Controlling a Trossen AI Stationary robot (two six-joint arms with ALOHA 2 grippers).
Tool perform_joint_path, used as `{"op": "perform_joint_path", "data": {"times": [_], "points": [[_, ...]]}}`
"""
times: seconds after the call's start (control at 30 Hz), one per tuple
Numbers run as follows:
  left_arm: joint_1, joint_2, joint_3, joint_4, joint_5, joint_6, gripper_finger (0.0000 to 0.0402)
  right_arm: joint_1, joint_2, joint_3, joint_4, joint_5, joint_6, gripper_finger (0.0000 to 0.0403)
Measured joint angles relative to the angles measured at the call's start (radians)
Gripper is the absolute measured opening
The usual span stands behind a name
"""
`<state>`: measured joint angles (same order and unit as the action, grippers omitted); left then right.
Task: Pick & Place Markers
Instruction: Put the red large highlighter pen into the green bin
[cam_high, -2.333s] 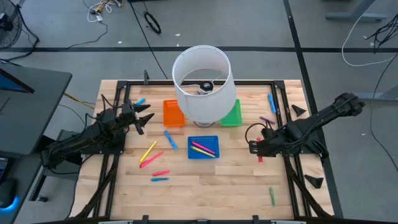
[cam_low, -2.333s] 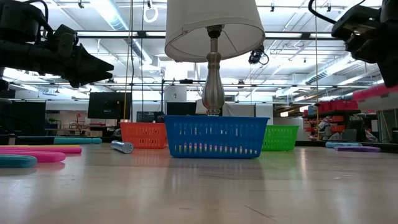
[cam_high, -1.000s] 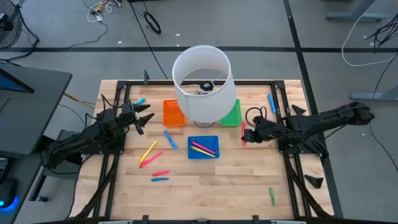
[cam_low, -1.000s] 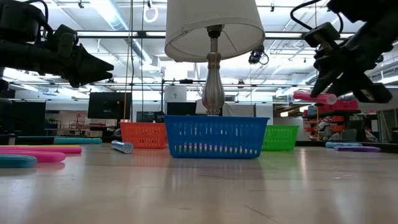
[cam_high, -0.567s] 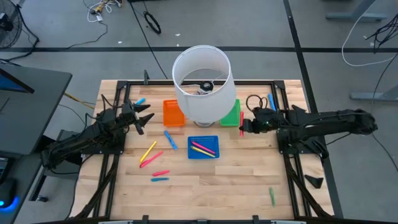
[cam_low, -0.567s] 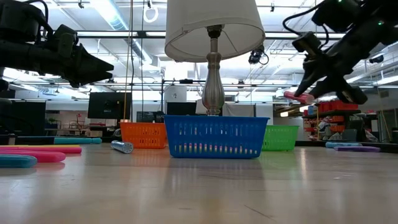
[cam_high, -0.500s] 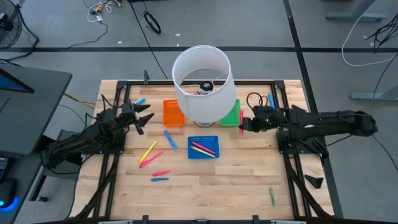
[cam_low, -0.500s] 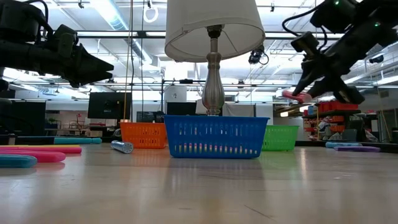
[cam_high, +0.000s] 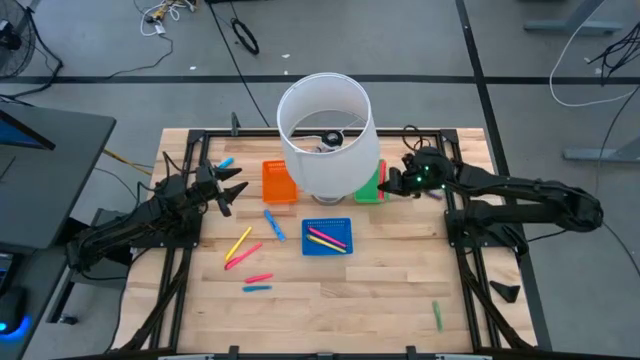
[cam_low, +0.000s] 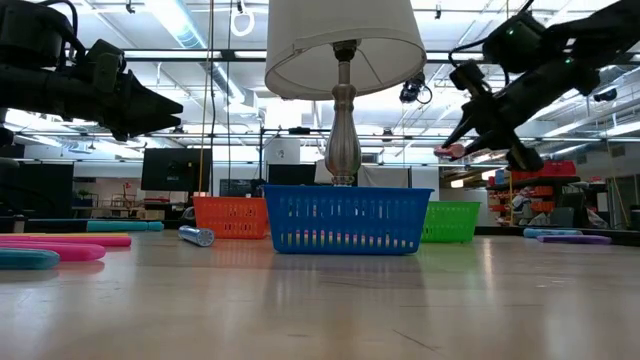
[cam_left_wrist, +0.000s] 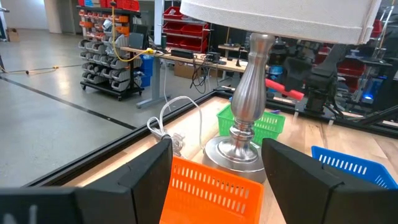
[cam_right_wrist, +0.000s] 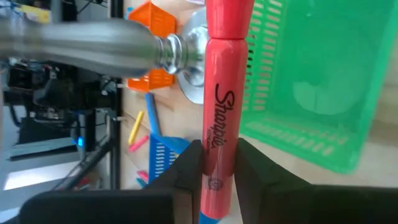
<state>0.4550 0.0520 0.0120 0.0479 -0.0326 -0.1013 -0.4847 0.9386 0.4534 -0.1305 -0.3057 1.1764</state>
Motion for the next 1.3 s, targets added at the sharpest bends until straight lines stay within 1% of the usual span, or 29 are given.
{"op": "perform_joint_path", "data": {"times": [0.3,0.47,0.67,0.97,1.3], "points": [[0.0,0.0,0.0,0.0,0.0,0.0,0.0252,-0.103,0.145,0.0,0.152,-0.141,-0.019,0.0066],[0.0,0.0,0.0,0.0,0.0,0.0,0.0252,-0.127,0.22,0.0,0.218,-0.192,-0.034,0.0066],[0.0,0.0,0.0,0.0,0.0,0.0,0.0252,-0.13,0.297,0.0,0.27,-0.245,-0.06,0.0066],[0.0,0.0,0.0,0.0,0.0,0.0,0.0252,-0.129,0.351,0.0,0.27,-0.25,-0.06,0.0068],[0.0,0.0,0.0,0.0,0.0,0.0,0.0252,-0.129,0.351,0.0,0.271,-0.217,-0.063,0.0115]]}}
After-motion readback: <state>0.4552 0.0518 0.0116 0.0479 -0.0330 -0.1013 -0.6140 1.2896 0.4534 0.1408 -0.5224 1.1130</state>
